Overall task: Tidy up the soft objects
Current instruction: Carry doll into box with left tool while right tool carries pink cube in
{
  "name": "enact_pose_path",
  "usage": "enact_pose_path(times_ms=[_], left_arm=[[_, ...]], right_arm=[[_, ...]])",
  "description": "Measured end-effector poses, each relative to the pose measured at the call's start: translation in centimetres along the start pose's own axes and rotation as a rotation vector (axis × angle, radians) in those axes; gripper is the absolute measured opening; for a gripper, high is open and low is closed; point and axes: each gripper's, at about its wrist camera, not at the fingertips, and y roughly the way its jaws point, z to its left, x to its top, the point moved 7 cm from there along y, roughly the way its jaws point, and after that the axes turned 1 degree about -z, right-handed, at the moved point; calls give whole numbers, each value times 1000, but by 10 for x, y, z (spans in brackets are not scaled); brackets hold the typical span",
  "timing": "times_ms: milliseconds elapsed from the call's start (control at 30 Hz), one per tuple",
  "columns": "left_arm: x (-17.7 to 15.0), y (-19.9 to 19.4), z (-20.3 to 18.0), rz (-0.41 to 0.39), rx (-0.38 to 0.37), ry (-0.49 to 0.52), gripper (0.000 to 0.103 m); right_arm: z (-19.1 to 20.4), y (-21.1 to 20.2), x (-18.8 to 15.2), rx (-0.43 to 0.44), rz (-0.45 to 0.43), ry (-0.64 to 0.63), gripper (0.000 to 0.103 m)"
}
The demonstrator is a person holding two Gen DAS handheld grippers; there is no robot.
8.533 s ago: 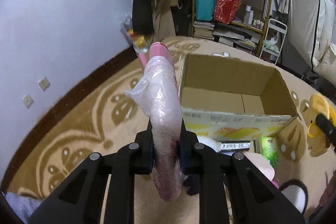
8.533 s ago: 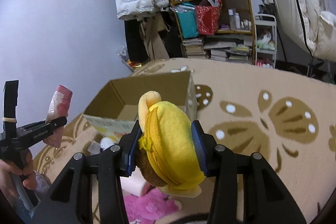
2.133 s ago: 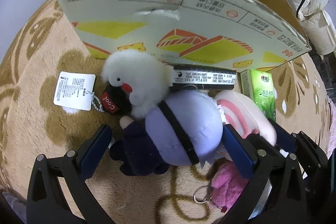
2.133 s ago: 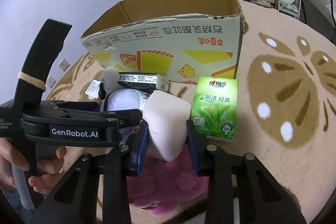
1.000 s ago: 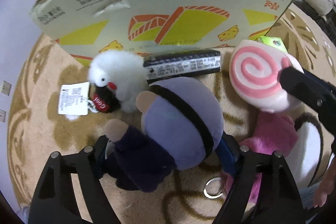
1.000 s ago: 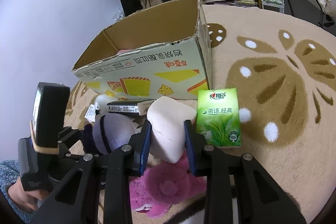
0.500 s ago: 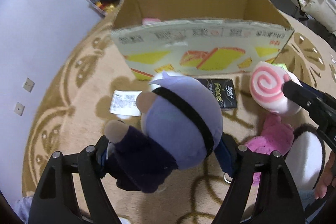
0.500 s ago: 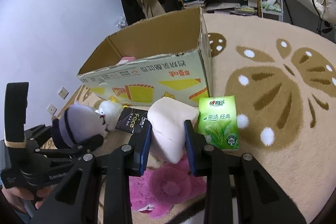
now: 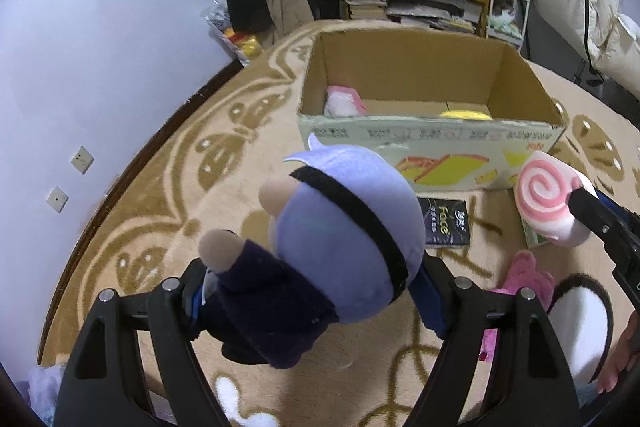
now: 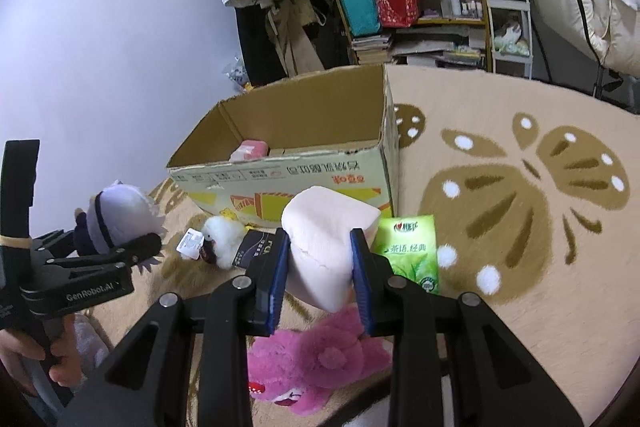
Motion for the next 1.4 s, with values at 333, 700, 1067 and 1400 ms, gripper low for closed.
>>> enact_pose_path(times_ms=[333,700,1067,1400], left_arm=[[17,-19,14,-90,23,-42,79],[67,-38,23,-206,2,-91,80],[126,-19,20,-264,-17,-90,82],[136,20,-7,-226,-21,-18,85]], right_arm=[[4,-14,18,-34,-73,-10,28],[23,-24,60,-20,-162,-88,28],[32,-2,112,-18,-210,-171,28],[15,35,115,-25,-168,-179,30]])
